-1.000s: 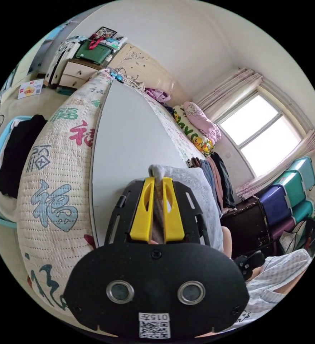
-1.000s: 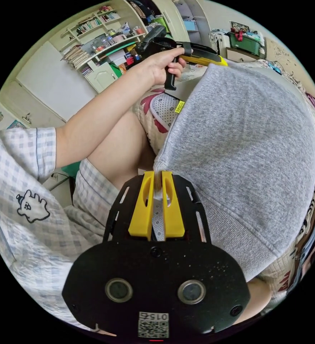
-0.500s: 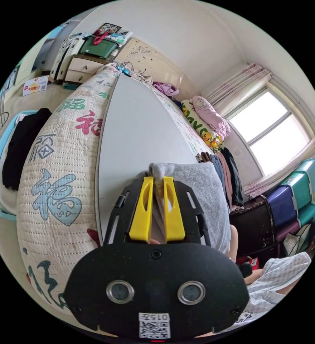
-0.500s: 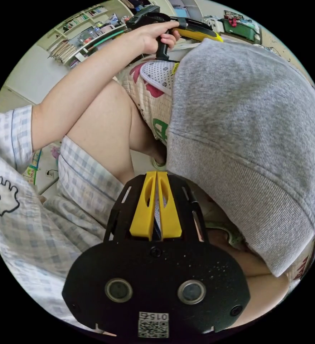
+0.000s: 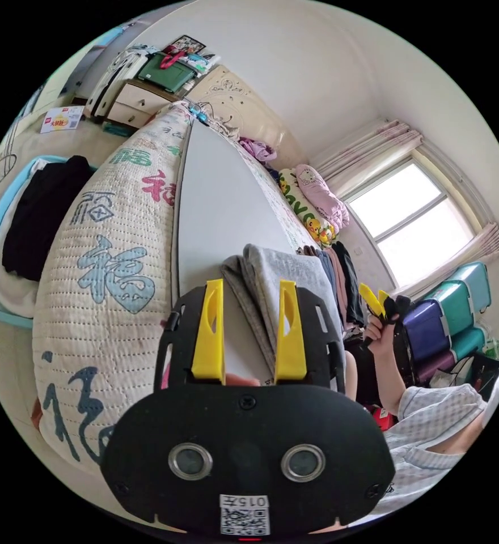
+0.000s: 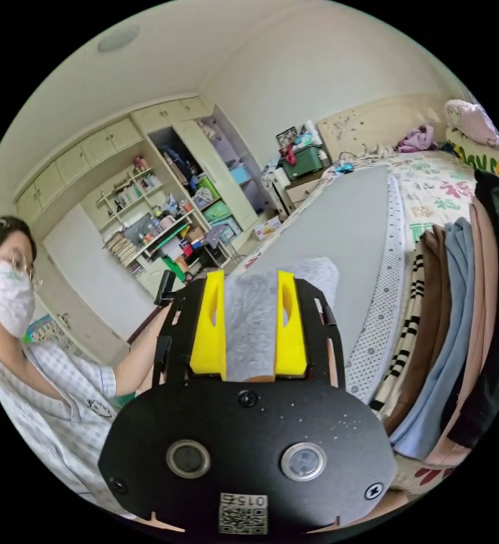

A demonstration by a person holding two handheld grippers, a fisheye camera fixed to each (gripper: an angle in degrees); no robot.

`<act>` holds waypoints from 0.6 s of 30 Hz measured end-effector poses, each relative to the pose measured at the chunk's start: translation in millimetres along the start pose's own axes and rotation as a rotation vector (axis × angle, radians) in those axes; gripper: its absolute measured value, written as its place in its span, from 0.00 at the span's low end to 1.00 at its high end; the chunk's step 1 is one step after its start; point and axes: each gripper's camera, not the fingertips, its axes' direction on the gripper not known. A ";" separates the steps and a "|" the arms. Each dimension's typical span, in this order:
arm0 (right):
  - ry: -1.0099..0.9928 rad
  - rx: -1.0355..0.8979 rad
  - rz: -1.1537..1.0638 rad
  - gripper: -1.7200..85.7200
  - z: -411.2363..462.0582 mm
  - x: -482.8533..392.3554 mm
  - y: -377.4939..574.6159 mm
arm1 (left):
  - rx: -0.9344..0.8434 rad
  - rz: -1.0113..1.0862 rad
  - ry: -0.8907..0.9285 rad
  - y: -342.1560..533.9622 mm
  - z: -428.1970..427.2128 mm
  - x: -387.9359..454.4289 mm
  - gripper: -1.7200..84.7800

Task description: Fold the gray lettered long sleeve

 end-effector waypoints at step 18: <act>-0.022 -0.305 0.227 0.21 265.4 -81.6 -93.5 | -0.089 -0.009 -0.048 17.5 76.1 -32.1 0.17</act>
